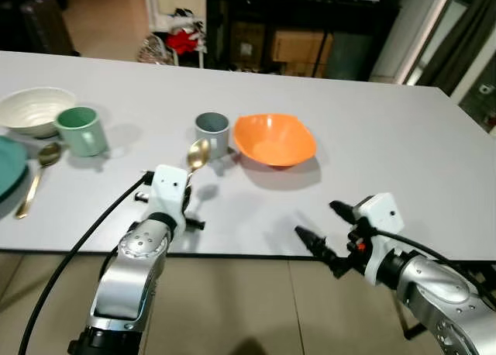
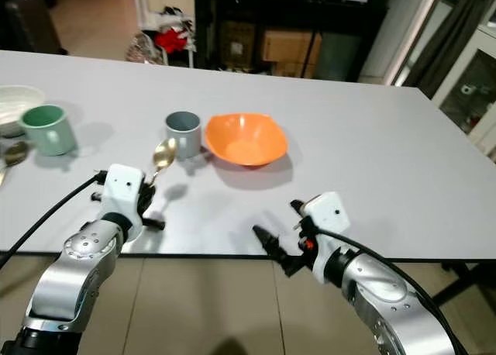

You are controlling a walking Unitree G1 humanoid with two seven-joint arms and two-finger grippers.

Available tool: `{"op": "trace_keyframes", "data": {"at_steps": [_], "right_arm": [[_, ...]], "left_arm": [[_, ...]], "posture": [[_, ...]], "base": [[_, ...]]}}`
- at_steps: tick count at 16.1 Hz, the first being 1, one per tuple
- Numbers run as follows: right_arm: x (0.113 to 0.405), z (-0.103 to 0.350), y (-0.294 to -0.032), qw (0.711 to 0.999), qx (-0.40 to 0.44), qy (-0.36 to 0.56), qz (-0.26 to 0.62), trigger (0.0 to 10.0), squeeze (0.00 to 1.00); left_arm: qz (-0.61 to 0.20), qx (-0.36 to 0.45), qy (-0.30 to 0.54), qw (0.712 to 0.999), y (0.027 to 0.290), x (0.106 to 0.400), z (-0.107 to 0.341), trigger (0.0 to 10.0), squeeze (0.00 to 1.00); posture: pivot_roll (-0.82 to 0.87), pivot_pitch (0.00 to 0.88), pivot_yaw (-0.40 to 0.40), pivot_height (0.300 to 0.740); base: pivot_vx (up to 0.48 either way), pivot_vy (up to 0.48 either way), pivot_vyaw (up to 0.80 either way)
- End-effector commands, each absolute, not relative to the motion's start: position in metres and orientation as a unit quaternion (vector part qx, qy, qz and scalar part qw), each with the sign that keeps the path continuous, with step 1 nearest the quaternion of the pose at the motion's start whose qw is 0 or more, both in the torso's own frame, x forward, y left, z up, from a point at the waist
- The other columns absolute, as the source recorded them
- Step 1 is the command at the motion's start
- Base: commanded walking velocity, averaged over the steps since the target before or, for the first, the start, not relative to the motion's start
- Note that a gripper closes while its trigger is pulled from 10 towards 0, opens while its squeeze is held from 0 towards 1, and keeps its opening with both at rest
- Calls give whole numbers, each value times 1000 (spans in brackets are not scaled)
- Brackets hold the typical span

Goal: Setting the table

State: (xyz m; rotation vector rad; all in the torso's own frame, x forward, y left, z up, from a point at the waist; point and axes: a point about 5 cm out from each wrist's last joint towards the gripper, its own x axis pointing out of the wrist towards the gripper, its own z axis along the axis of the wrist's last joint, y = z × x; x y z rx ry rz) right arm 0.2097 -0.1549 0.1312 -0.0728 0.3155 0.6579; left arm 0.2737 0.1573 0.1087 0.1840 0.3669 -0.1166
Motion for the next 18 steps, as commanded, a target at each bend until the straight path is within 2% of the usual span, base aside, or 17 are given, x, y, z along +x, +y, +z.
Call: {"op": "trace_keyframes", "data": {"at_steps": [1, 7, 13, 16, 17, 18], "right_arm": [[209, 133, -155, 931, -36, 153, 330, 10000, 0], [208, 129, -147, 916, -42, 159, 365, 10000, 0], [206, 127, -143, 911, -45, 162, 376, 10000, 0], [206, 126, -143, 910, -50, 163, 378, 10000, 0], [205, 126, -144, 910, -50, 164, 378, 10000, 0], [205, 126, -144, 910, -50, 164, 378, 10000, 0]], "left_arm": [[-57, 92, 185, 977, 156, 275, 110, 10000, 0], [-48, 76, 244, 966, 156, 292, 96, 10000, 0], [-54, 53, 258, 963, 147, 305, 90, 10000, 0], [-27, 39, 275, 960, 150, 309, 87, 10000, 0], [-27, 37, 275, 960, 150, 309, 87, 10000, 63], [-27, 37, 275, 960, 150, 309, 87, 10000, 63]], "posture": [[37, 0, -71, 740], [49, 0, -67, 740], [53, 0, -67, 740], [49, 0, -65, 740], [49, 0, -65, 740], [49, 0, -65, 740]], "base": [[0, 0, 0], [0, 0, 0], [0, 0, 0], [0, 0, 0], [0, 0, 0], [0, 0, 0]]}}
